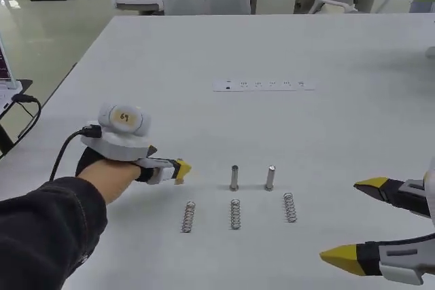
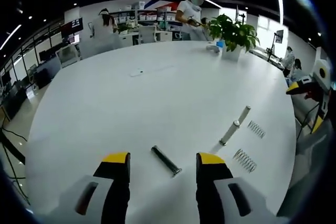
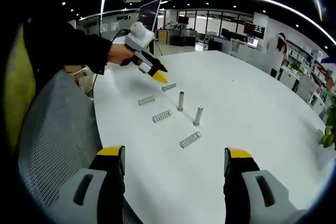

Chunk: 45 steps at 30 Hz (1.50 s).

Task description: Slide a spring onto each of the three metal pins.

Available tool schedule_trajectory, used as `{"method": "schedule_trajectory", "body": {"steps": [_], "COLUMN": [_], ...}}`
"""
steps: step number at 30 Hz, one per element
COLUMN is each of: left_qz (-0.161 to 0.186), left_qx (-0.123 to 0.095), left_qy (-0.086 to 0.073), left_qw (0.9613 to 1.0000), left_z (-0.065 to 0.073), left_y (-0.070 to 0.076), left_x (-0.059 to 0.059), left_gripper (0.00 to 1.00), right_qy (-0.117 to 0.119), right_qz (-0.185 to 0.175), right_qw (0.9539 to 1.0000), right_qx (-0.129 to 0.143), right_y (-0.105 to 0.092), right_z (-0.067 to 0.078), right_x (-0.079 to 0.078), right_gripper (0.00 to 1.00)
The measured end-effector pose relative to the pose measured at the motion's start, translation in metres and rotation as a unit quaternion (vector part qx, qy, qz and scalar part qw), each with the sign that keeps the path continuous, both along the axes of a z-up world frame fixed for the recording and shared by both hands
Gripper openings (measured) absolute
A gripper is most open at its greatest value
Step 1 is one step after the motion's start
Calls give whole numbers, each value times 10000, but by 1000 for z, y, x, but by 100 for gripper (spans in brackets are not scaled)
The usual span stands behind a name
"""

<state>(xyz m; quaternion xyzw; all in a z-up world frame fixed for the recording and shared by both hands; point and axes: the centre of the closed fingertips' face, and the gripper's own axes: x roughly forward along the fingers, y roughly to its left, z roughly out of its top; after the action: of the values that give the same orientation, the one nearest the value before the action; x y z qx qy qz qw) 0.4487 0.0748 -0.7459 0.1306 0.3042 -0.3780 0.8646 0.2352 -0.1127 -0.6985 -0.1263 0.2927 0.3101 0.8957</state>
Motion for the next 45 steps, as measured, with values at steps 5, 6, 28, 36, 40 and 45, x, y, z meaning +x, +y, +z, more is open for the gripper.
{"method": "schedule_trajectory", "body": {"steps": [5,6,28,36,40,45], "left_qz": [-2,7,-23,-42,-33,-77], "left_qx": [122,127,444,491,496,539], "left_qy": [35,43,242,318,310,286], "left_qw": [9999,9999,9987,9983,9983,9981], "left_z": [-7,-7,-29,-33,-33,-35], "left_y": [-4,-4,-16,-17,-17,-19], "left_x": [5,6,12,11,12,13], "left_gripper": [40,40,17,15,12,8], "right_qy": [14,16,74,61,71,67], "right_qz": [19,22,-44,-77,-87,-85], "right_qw": [10000,10000,9999,9999,9999,9999], "right_qx": [-7,-7,-53,-100,-81,-71], "right_y": [0,0,-6,-9,-10,-9], "right_z": [-1,-1,-3,-4,-4,-4], "right_x": [1,1,-2,-2,-2,-2], "right_gripper": [76,76,75,74,74,73]}}
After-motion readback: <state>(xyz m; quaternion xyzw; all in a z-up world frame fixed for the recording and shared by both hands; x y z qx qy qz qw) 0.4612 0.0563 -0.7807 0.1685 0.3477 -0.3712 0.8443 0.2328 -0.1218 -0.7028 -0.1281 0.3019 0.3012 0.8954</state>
